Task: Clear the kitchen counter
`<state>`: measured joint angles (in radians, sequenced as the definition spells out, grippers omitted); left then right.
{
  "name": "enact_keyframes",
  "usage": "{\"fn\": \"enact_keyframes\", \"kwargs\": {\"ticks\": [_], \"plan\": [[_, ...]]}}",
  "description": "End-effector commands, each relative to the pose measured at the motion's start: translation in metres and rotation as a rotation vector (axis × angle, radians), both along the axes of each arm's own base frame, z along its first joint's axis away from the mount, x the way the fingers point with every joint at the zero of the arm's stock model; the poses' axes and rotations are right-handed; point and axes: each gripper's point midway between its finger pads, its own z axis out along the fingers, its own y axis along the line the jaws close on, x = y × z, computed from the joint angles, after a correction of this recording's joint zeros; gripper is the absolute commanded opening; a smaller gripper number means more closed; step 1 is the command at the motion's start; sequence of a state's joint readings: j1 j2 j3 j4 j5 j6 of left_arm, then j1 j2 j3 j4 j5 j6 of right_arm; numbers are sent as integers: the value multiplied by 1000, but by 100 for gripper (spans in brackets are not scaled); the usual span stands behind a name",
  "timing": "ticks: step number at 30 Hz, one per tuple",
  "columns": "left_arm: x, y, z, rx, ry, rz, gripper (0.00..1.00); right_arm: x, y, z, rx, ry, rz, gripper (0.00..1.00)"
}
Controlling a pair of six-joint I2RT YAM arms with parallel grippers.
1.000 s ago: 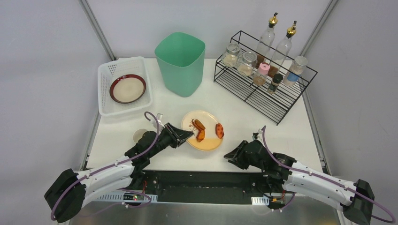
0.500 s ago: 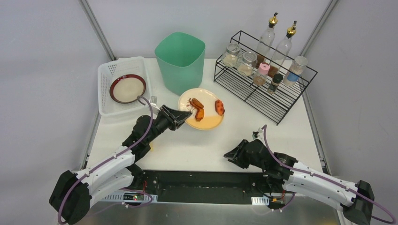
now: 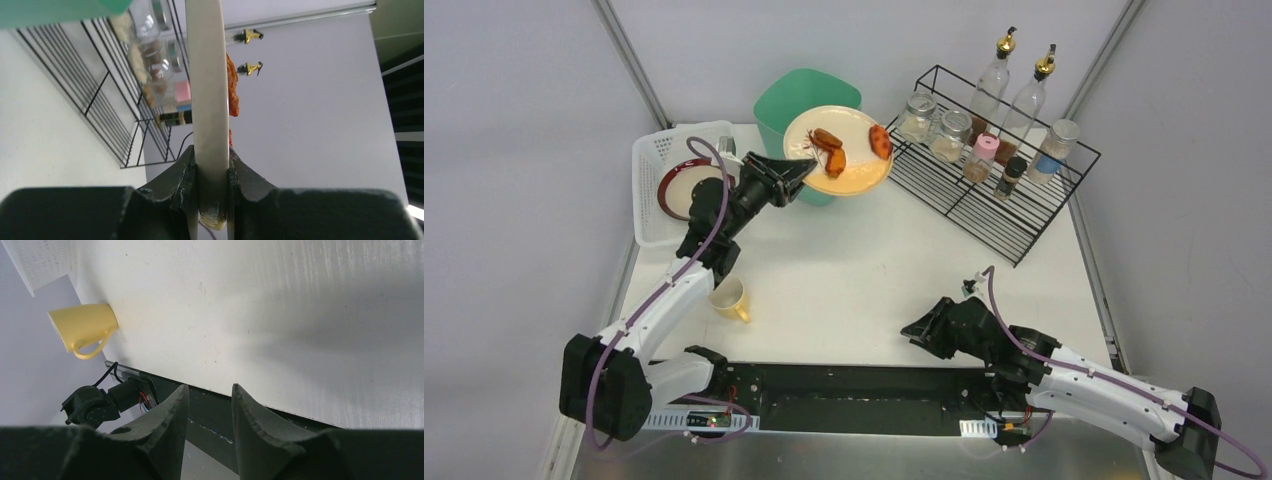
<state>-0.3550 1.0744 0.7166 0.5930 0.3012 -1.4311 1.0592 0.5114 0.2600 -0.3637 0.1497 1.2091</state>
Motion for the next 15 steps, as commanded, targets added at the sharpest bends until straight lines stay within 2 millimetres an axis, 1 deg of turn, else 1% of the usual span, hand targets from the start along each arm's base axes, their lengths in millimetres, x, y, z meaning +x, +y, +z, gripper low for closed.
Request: {"fn": "enact_keyframes", "kwargs": {"ticks": [1, 5, 10, 15], "plan": [[-8, 16, 135, -159, -353, -15, 0, 3, 4, 18, 30, -38, 9, 40], [19, 25, 154, -132, -371, 27, 0, 3, 1, 18, 30, -43, 5, 40], [55, 50, 165, -130, -371, 86, 0, 2, -3, 19, 35, -48, -2, 40], [80, 72, 176, -122, -380, 125, 0, 1, -6, 18, 35, -53, -10, 40]]}}
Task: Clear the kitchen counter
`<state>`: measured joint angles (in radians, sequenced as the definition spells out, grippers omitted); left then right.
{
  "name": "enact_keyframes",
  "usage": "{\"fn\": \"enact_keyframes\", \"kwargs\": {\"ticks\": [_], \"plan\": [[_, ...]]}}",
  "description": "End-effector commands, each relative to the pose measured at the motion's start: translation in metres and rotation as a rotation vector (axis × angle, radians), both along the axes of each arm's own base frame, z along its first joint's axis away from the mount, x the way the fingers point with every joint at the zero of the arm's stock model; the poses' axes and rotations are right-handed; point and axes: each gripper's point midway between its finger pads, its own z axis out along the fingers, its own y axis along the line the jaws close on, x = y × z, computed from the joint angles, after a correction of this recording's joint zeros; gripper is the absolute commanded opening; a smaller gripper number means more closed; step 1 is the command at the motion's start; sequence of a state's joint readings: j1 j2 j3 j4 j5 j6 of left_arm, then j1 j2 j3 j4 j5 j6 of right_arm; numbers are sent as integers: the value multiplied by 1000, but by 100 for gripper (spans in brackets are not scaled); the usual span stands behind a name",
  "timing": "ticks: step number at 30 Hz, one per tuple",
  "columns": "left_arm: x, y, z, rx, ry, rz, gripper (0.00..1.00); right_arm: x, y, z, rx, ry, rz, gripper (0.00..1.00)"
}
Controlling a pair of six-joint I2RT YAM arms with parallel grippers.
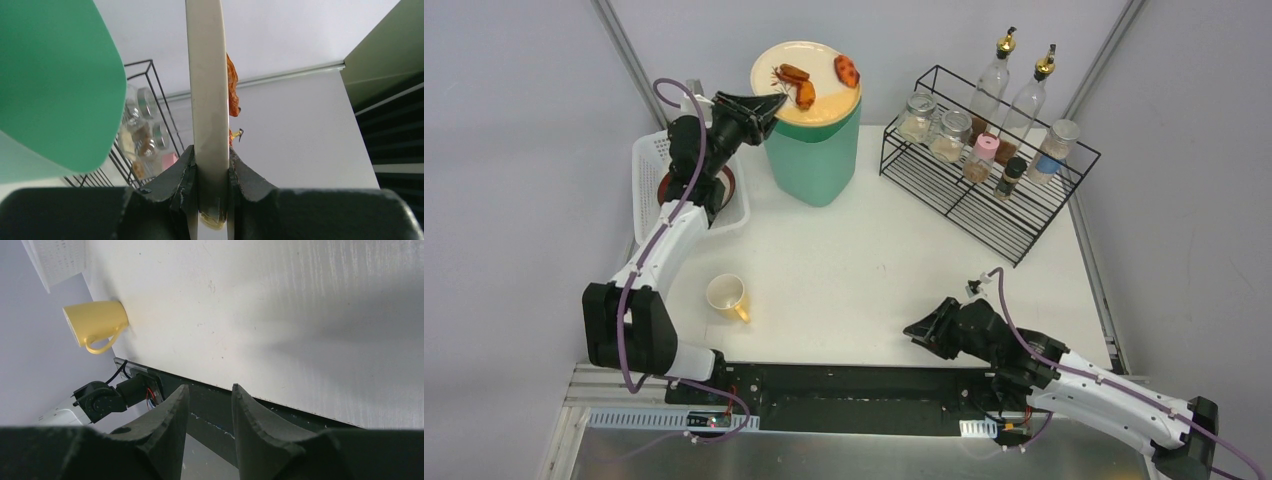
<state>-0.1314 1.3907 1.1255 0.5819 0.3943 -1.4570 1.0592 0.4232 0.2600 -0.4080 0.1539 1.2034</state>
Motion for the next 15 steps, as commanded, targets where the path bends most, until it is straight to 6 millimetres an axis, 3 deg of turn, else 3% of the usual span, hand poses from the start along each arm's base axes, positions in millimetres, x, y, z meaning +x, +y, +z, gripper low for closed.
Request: {"fn": "enact_keyframes", "kwargs": {"ticks": [1, 7, 15], "plan": [[-21, 22, 108, -74, -316, 6, 0, 3, -3, 8, 2, -27, -11, 40], [0, 40, 107, -23, -301, 37, 0, 2, -4, 9, 5, -28, -13, 40], [33, 46, 86, 79, -247, 20, 0, 1, -8, 7, 8, -28, -18, 40]]}}
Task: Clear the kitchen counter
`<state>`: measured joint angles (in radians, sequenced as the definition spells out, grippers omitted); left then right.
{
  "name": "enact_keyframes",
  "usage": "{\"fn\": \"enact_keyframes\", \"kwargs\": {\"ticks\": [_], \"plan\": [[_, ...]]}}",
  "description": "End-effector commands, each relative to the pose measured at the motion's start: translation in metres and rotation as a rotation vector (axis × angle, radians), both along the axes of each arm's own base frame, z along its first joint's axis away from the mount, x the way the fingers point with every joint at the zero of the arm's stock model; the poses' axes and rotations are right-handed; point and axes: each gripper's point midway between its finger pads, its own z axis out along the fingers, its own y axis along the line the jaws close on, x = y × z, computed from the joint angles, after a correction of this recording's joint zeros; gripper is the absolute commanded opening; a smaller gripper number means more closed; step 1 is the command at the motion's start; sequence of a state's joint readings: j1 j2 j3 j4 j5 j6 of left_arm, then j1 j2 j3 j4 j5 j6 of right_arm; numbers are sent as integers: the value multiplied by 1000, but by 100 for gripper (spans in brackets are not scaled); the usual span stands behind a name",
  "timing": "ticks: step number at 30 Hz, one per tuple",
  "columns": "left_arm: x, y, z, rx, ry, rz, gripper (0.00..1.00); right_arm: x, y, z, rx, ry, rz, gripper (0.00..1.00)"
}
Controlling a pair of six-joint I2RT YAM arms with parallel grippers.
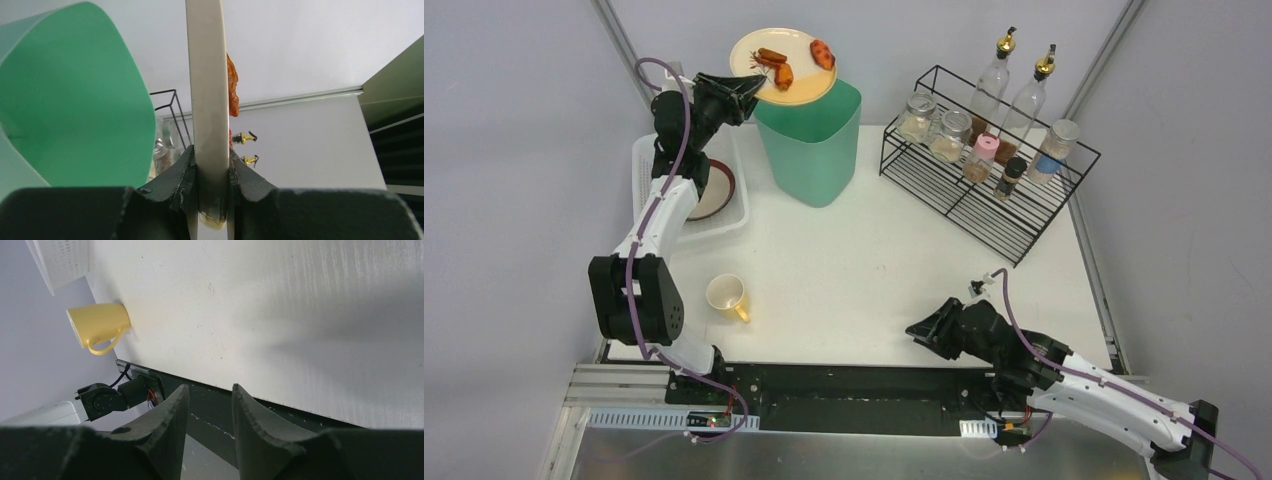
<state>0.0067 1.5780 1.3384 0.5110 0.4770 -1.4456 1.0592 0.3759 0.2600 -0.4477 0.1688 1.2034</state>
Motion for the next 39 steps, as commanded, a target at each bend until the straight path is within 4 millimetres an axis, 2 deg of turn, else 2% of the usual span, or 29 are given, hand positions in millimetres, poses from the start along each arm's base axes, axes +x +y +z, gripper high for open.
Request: {"fn": "enact_keyframes", "kwargs": {"ticks": [1, 15, 25, 28, 34, 39], "plan": [[-24, -3, 84, 81, -273, -46, 0, 1, -3, 5, 6, -16, -8, 40], [-7, 5, 37, 353, -133, -4, 0, -2, -5, 2, 13, -15, -5, 40], [7, 12, 33, 491, -84, 9, 0, -3, -3, -1, 24, -11, 4, 41], [11, 18, 24, 551, -31, 18, 0, -3, -5, -1, 25, -13, 0, 41], [18, 21, 21, 609, 0, 15, 0, -4, -10, -5, 13, -7, -9, 46], [16, 16, 23, 667, -16, 1, 0, -4, -10, -4, 8, -9, -8, 50]]}}
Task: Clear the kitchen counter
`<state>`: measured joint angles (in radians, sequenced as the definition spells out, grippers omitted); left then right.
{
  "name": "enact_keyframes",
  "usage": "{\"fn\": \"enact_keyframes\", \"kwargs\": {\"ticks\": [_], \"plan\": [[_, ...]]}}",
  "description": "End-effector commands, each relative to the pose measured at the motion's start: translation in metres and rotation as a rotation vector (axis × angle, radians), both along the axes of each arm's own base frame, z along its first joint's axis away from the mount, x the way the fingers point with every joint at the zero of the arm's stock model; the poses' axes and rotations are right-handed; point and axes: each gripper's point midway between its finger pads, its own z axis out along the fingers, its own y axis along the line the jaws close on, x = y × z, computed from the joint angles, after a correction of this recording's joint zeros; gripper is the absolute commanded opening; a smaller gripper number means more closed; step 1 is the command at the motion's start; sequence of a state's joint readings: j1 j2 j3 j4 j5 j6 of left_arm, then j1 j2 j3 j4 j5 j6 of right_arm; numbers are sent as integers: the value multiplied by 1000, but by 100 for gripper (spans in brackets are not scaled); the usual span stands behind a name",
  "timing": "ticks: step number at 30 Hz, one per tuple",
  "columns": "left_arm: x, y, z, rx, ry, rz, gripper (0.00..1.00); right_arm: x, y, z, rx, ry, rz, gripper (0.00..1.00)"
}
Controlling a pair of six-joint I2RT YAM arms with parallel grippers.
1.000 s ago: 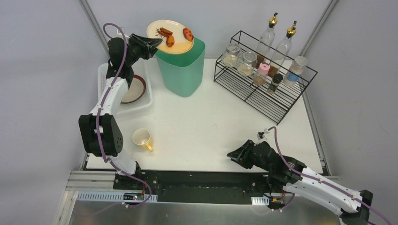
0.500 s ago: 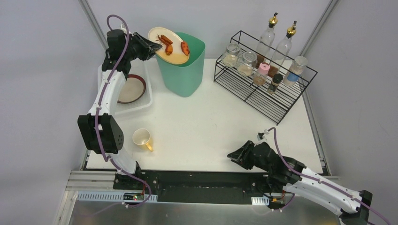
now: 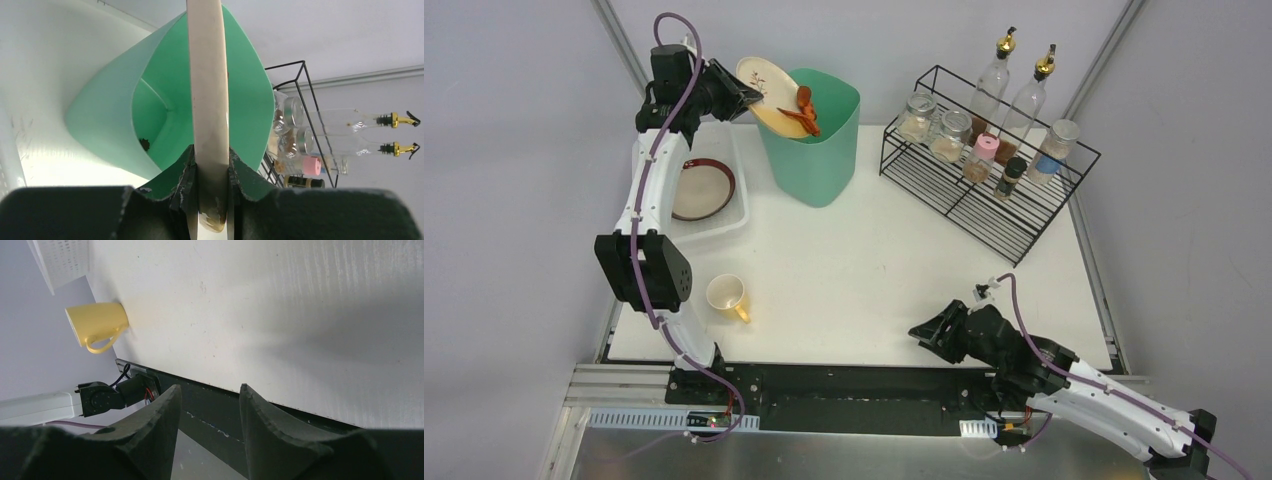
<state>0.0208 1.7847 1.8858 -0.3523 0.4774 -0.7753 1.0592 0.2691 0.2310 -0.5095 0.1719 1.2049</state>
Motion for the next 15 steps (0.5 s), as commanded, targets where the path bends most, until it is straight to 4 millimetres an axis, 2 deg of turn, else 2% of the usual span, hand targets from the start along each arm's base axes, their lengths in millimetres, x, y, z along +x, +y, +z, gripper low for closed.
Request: {"fn": "enact_keyframes", "kwargs": {"ticks": [1, 3, 4, 8, 15], "plan": [[-7, -4, 81, 78, -256, -40, 0, 0, -2, 0, -7, -1, -5, 51], [-9, -2, 89, 143, -285, -41, 0, 0, -1, 0, -9, -1, -5, 52], [-13, -14, 92, 161, -291, -63, 0, 1, -1, 0, -11, 0, -5, 52], [-19, -26, 98, 293, -310, -96, 0, 0, 1, 0, -8, 1, 0, 52], [-22, -26, 102, 446, -340, -90, 0, 0, -1, -3, -5, 5, -4, 52]]}}
